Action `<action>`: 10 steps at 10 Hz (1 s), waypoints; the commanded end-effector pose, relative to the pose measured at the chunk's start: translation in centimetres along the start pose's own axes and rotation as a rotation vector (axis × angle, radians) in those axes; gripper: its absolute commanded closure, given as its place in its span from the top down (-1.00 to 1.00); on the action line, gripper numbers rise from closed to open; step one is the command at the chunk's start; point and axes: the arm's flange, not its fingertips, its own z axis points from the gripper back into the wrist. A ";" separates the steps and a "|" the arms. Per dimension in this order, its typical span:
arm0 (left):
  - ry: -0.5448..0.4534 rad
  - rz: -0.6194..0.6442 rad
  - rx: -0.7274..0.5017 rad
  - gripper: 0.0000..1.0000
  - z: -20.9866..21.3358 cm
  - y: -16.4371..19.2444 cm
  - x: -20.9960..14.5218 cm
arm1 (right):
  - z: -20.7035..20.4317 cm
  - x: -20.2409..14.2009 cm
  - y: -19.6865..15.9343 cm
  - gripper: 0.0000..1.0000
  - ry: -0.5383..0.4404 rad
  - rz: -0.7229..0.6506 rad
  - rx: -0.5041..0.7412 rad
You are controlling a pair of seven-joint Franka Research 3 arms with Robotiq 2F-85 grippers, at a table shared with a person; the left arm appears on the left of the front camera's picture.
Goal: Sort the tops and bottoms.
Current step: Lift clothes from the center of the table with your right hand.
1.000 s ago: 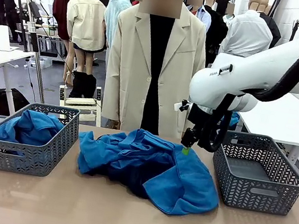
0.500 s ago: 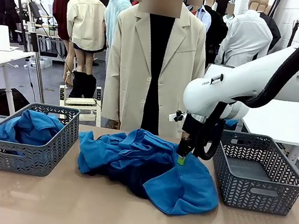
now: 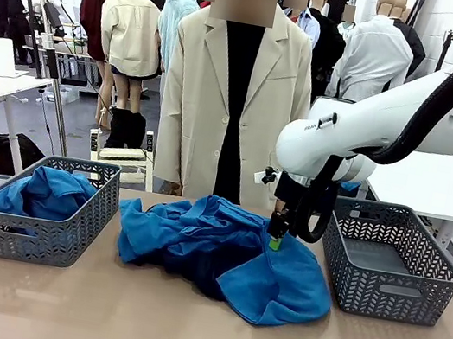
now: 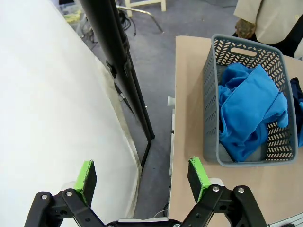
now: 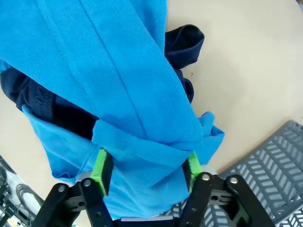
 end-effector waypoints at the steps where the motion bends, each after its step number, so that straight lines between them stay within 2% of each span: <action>1: 0.008 -0.018 0.008 1.00 0.0 0.2 0.0 | 0.1 -0.7 0.5 -0.53 0.002 -0.005 -0.041; 2: 0.008 -0.018 0.008 1.00 0.0 0.2 0.0 | 0.2 -0.7 0.7 -0.93 0.003 -0.003 -0.045; 3: 0.008 -0.018 0.008 1.00 0.0 0.2 0.0 | 0.3 -0.8 0.8 -1.00 0.004 -0.004 -0.046; 7: 0.008 -0.018 0.008 1.00 0.0 0.2 0.0 | 3.0 -1.1 1.9 -1.00 -0.012 0.000 -0.073; 10: 0.008 -0.018 0.008 1.00 0.0 0.2 0.0 | 9.4 -0.6 4.3 -1.00 -0.031 0.017 -0.169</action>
